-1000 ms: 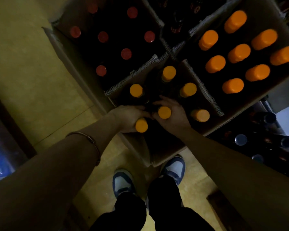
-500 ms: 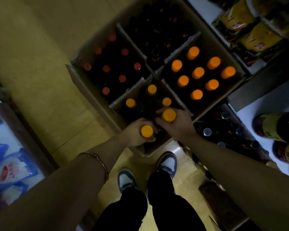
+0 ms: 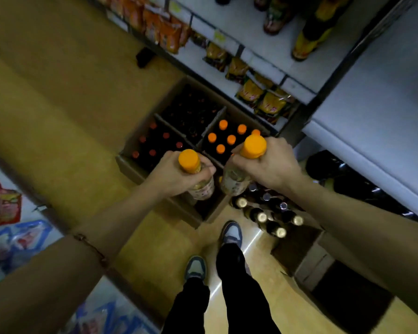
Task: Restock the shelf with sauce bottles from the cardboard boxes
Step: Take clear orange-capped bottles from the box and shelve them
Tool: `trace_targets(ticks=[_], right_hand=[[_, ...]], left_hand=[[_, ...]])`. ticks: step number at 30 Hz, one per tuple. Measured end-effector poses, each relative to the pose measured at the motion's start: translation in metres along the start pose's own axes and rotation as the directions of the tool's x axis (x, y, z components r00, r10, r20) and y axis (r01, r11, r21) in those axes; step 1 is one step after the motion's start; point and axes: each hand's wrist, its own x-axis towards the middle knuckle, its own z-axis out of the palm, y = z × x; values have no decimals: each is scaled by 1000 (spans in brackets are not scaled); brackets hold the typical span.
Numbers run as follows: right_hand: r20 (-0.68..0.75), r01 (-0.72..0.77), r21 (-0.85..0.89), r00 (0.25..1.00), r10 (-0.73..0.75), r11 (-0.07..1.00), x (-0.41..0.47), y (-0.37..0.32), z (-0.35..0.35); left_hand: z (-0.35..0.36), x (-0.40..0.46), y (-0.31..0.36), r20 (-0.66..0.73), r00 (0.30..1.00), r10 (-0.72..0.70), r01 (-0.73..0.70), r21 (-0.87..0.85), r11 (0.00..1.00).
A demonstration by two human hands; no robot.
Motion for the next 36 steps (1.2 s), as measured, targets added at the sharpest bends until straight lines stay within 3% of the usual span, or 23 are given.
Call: trace_targets(ticks=[4, 8, 12, 20, 26, 36], right_hand=[[-136, -25, 12, 990, 26, 1000, -42, -62, -74], [-275, -76, 9, 959, 76, 997, -82, -122, -145], [-366, -80, 27, 927, 84, 996, -131, -167, -209], [-527, -98, 26, 844, 97, 995, -246, -222, -322], [-634, -104, 43, 766, 108, 994, -363, -217, -392], [-746, -227, 24, 644, 169, 974, -561, -157, -480]], left_hand=[[-37, -38, 86, 79, 981, 177, -190, 214, 958], [-63, -73, 167, 166, 941, 296, -329, 234, 915], [-77, -97, 241, 206, 908, 364, -404, 203, 892], [-67, -138, 386, 433, 819, 377, -539, 353, 765], [-12, -191, 494, 562, 705, 433, -667, 316, 675], [161, -283, 625, 706, 499, 502, -805, 165, 569]])
